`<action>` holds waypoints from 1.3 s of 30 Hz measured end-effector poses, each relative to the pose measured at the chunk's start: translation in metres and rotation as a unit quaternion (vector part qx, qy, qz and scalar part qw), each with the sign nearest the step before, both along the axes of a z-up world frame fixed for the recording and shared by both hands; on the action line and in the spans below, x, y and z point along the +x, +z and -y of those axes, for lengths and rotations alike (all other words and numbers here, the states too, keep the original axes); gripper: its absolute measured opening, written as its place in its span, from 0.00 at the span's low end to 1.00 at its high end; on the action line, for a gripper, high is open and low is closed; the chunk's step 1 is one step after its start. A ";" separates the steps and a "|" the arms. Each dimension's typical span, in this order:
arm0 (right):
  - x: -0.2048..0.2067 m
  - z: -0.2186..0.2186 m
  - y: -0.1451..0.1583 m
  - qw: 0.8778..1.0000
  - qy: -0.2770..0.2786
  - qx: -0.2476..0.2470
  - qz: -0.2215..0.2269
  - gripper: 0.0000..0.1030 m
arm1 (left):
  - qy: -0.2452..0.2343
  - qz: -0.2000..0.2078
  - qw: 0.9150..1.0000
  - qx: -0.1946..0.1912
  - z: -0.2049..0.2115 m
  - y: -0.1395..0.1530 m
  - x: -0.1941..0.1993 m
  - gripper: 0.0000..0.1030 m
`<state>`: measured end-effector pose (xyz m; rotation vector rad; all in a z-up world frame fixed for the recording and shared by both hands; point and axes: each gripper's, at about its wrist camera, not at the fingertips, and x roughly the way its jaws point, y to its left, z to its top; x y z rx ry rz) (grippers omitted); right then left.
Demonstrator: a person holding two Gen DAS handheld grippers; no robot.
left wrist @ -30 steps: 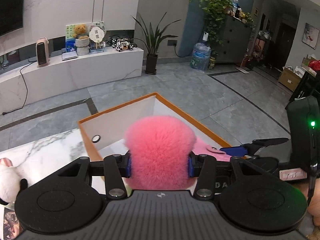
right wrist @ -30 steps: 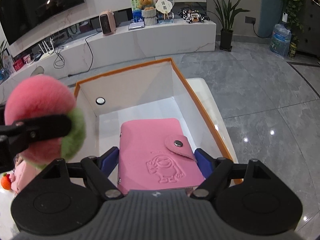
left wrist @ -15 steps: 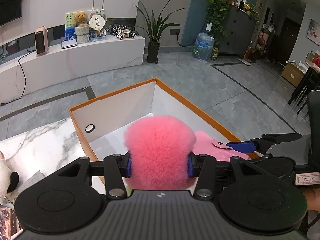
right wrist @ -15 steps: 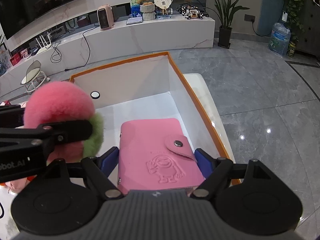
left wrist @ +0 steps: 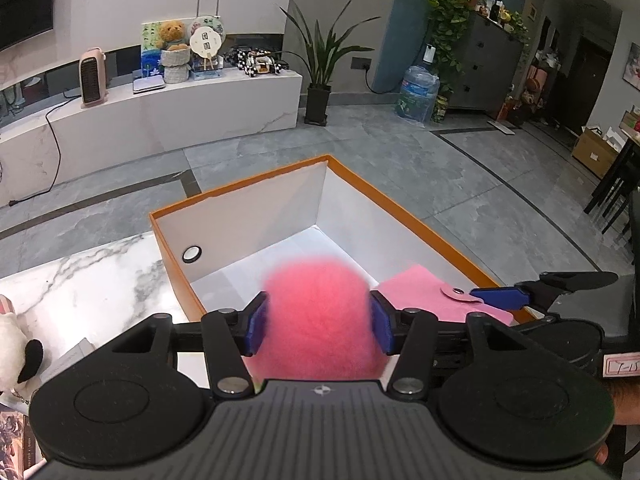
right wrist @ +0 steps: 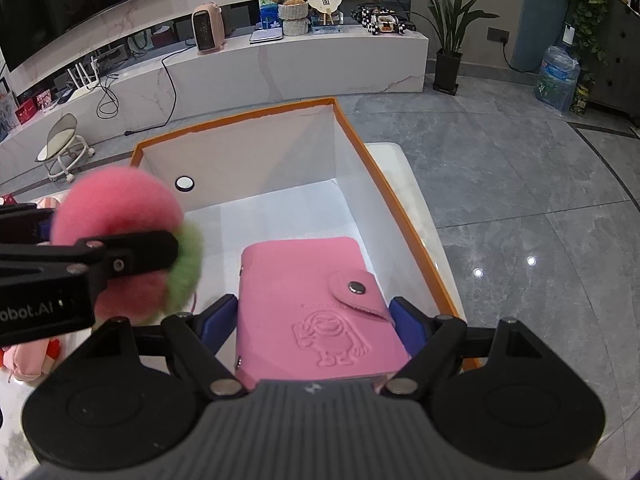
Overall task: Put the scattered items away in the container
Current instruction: 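Lower and release pom-pom with left tool while right tool releases wallet into box, then withdraw both open tools from the orange box back over the table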
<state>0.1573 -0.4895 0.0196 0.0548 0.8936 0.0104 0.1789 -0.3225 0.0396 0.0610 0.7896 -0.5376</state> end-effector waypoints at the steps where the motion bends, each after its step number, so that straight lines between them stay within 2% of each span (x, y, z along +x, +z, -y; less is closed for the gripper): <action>1: 0.000 0.000 0.000 1.000 -0.002 -0.003 -0.001 0.82 | 0.002 0.000 1.000 0.000 0.000 0.000 0.000 0.69; 3: -0.001 0.001 0.000 1.000 -0.005 -0.004 0.002 0.83 | 0.003 0.004 1.000 -0.001 -0.001 0.001 0.001 0.75; 21: -0.005 -0.002 0.013 1.000 -0.004 0.006 0.028 0.85 | 0.017 0.038 0.999 0.013 -0.005 0.017 -0.013 0.76; 27: -0.008 -0.019 0.027 0.999 0.000 -0.002 0.053 0.85 | 0.029 0.060 0.998 0.002 -0.022 0.031 -0.024 0.76; 31: -0.014 -0.047 0.040 0.997 0.011 -0.014 0.081 0.89 | 0.056 0.075 0.996 -0.012 -0.055 0.042 -0.034 0.76; 35: -0.026 -0.080 0.052 0.993 0.022 -0.003 0.114 0.91 | 0.095 0.102 0.990 -0.028 -0.100 0.053 -0.051 0.77; 37: -0.034 -0.102 0.057 0.991 0.029 0.002 0.128 0.93 | 0.120 0.120 0.985 -0.039 -0.126 0.056 -0.061 0.85; 39: -0.044 -0.127 0.061 0.989 0.045 0.011 0.140 0.95 | 0.147 0.131 0.979 -0.046 -0.153 0.057 -0.072 0.87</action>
